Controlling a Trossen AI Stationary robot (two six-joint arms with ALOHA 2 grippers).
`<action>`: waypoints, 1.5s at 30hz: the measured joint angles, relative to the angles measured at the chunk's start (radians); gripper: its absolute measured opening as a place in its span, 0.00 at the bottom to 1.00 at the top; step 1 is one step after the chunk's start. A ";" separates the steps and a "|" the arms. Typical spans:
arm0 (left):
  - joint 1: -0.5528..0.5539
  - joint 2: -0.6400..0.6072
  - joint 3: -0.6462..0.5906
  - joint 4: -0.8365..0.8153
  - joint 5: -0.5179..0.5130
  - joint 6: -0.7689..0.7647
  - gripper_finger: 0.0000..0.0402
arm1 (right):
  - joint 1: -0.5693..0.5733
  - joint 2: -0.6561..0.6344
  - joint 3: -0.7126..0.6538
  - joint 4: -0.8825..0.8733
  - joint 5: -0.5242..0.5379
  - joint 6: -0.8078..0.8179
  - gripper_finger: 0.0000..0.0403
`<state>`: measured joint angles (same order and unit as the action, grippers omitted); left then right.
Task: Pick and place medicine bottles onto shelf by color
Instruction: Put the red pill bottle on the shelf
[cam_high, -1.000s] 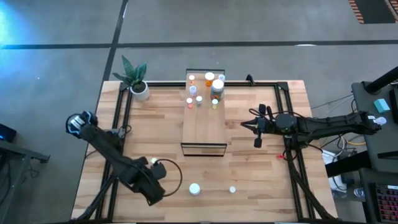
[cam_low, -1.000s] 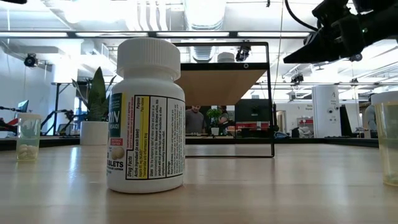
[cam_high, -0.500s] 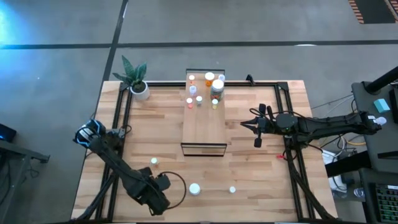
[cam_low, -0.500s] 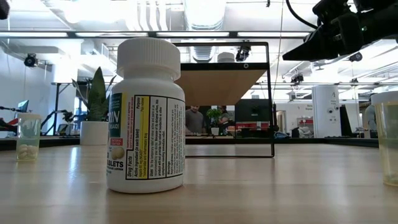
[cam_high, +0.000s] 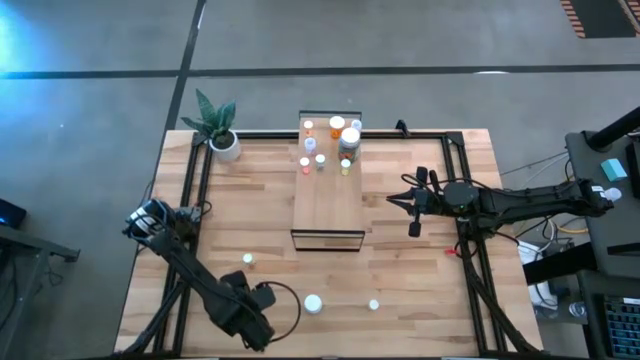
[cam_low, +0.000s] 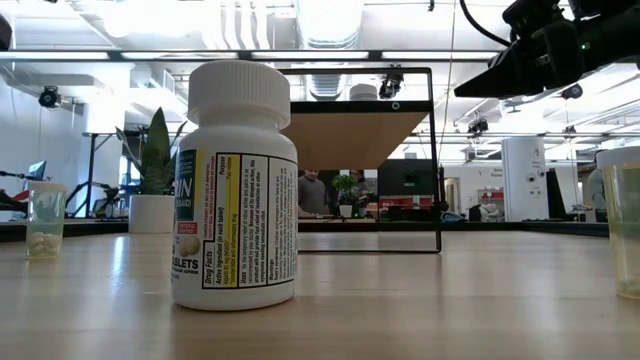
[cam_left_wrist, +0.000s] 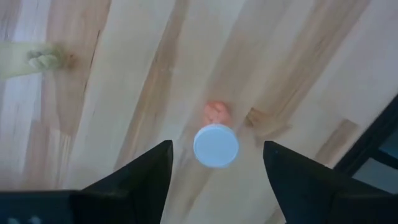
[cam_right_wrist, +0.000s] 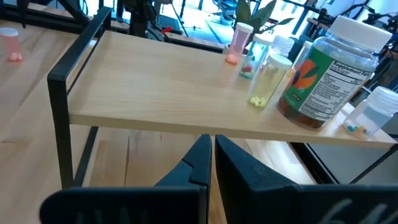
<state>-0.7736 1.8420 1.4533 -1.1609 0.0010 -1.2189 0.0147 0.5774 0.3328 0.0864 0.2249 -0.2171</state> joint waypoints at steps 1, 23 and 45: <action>-0.003 0.003 -0.002 0.001 -0.005 0.000 0.58 | 0.000 0.000 0.000 0.000 0.000 0.000 0.03; -0.007 0.017 -0.059 0.060 0.005 0.000 0.45 | 0.000 0.000 0.000 0.000 0.000 0.000 0.03; 0.250 -0.246 0.007 -0.084 0.038 0.262 0.22 | 0.000 0.000 0.000 0.001 0.000 0.008 0.03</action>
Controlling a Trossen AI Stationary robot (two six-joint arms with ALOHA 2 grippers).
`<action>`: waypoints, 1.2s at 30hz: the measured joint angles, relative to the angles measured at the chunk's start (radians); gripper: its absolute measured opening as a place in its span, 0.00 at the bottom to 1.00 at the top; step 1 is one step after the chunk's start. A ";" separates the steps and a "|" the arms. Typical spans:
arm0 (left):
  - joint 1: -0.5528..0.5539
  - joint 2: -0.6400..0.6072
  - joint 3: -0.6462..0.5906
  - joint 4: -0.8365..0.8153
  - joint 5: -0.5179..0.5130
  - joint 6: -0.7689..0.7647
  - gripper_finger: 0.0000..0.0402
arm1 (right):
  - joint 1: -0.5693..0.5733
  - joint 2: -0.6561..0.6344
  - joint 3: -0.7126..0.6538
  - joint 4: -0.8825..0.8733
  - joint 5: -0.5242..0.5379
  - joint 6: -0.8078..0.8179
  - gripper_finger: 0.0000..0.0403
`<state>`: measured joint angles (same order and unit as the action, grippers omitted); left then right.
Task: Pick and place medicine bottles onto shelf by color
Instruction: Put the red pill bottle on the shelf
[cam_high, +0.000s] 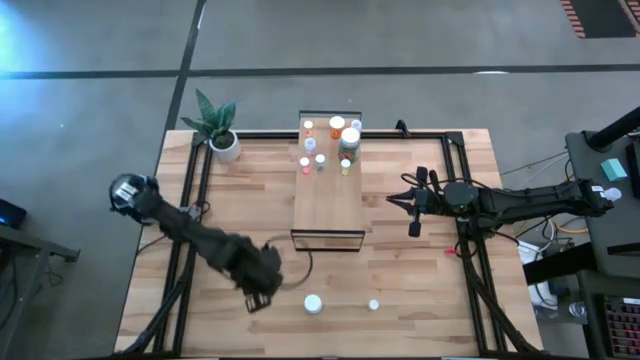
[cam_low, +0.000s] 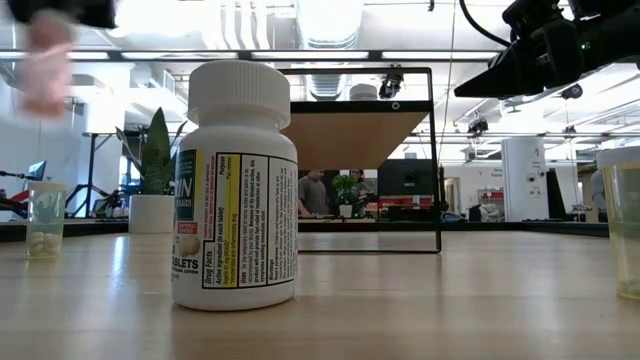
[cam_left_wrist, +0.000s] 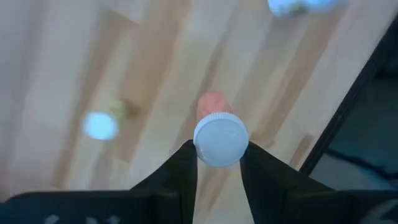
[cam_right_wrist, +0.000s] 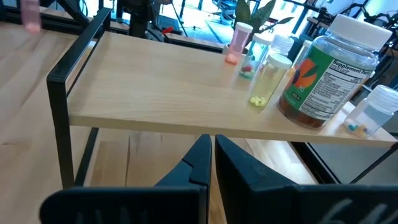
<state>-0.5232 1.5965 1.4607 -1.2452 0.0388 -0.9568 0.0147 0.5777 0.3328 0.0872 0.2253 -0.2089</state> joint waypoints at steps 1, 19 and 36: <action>0.026 -0.018 0.017 -0.026 -0.008 0.023 0.22 | 0.000 0.000 0.000 0.000 0.000 0.000 0.03; 0.554 0.053 0.494 -0.080 -0.166 0.779 0.21 | 0.000 0.000 0.001 -0.001 0.000 0.007 0.03; 0.613 0.388 0.724 -0.051 -0.108 0.974 0.21 | 0.000 0.000 0.003 -0.014 0.000 0.007 0.03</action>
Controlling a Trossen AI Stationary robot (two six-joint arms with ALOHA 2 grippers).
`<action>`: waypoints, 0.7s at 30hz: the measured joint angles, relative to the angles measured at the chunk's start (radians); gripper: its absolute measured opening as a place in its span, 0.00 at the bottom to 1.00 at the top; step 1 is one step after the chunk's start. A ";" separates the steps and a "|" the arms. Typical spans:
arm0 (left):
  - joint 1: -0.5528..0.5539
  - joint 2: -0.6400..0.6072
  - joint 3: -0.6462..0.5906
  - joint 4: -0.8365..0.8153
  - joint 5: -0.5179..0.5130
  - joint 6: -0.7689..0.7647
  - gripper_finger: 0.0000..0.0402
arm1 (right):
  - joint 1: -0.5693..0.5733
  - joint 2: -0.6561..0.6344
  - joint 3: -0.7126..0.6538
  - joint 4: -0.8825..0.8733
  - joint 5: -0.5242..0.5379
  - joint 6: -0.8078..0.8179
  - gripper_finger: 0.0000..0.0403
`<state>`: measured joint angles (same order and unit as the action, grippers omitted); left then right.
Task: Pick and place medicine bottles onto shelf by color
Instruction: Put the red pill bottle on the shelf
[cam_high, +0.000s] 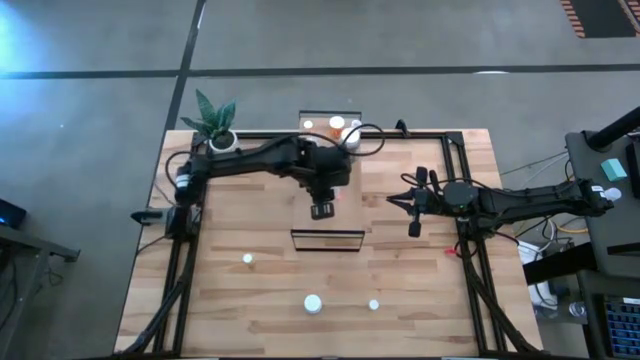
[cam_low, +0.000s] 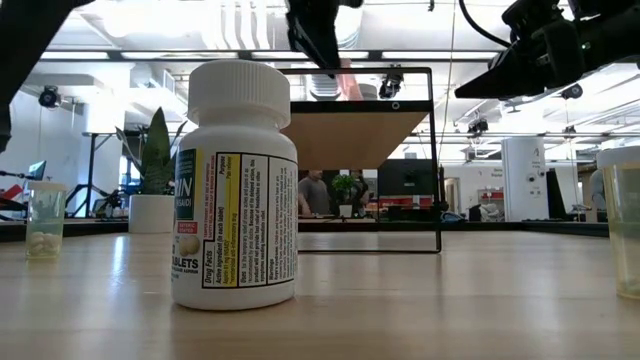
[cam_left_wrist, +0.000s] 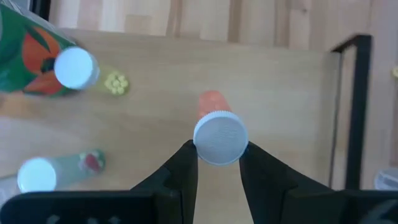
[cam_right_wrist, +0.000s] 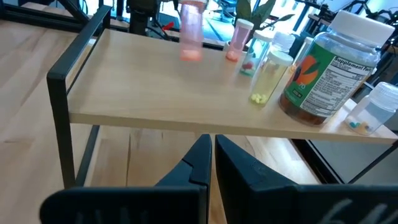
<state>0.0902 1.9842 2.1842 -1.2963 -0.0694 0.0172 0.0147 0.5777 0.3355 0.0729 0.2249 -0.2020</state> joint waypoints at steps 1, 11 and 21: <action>0.003 0.008 0.007 0.006 -0.001 0.003 0.21 | 0.000 0.000 0.000 -0.003 0.000 0.000 0.03; 0.063 0.024 0.007 0.069 -0.009 0.052 0.21 | 0.000 0.000 0.000 -0.010 0.003 0.000 0.03; 0.076 0.024 -0.014 0.068 -0.007 0.050 0.21 | 0.000 0.000 0.000 -0.010 0.003 -0.004 0.03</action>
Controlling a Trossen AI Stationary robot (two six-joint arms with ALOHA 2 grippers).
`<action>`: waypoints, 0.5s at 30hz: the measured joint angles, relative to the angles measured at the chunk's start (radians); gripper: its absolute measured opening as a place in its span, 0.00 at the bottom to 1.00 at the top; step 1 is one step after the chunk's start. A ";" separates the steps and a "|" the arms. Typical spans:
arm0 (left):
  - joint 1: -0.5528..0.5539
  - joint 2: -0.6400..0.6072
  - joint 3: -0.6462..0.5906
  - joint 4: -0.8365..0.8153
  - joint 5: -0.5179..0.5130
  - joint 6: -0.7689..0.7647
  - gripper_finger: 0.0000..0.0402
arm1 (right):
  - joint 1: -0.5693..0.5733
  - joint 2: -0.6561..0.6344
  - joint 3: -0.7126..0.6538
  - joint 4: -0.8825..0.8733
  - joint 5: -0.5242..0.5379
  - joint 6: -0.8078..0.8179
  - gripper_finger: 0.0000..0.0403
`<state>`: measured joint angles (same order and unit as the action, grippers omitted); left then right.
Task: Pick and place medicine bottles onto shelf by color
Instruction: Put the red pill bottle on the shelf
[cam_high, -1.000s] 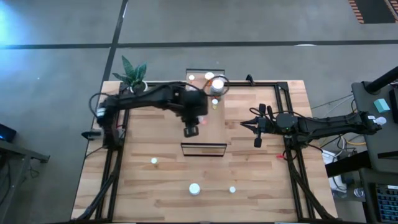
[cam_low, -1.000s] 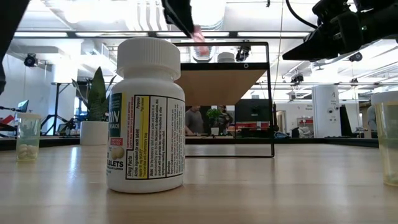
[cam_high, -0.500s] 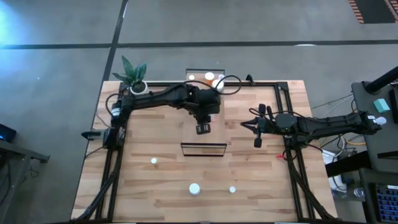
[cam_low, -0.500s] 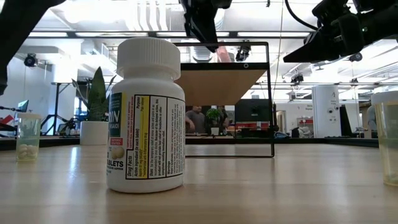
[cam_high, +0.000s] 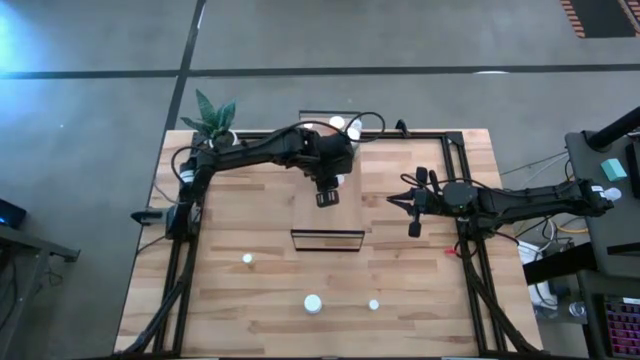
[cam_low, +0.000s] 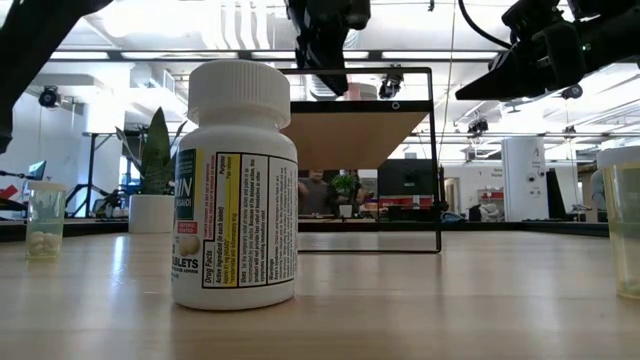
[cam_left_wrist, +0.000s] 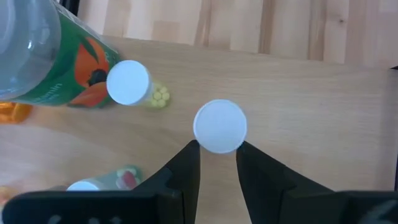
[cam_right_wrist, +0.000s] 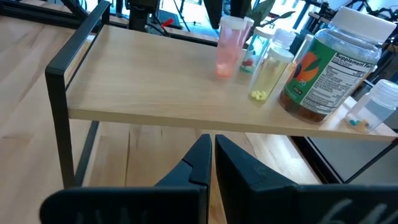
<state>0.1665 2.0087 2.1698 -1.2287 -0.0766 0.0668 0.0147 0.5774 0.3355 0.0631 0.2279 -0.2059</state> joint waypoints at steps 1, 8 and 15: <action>0.000 0.000 -0.001 0.000 0.002 0.000 0.21 | 0.000 0.000 0.000 0.000 0.000 -0.001 0.03; 0.000 0.001 -0.022 0.024 0.026 -0.007 0.21 | 0.000 0.000 0.000 0.000 0.000 -0.003 0.03; 0.000 0.001 -0.025 0.026 0.030 -0.007 0.21 | 0.000 0.000 0.000 0.000 0.000 -0.004 0.03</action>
<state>0.1661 2.0098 2.1445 -1.2026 -0.0465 0.0593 0.0147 0.5774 0.3355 0.0632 0.2280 -0.2096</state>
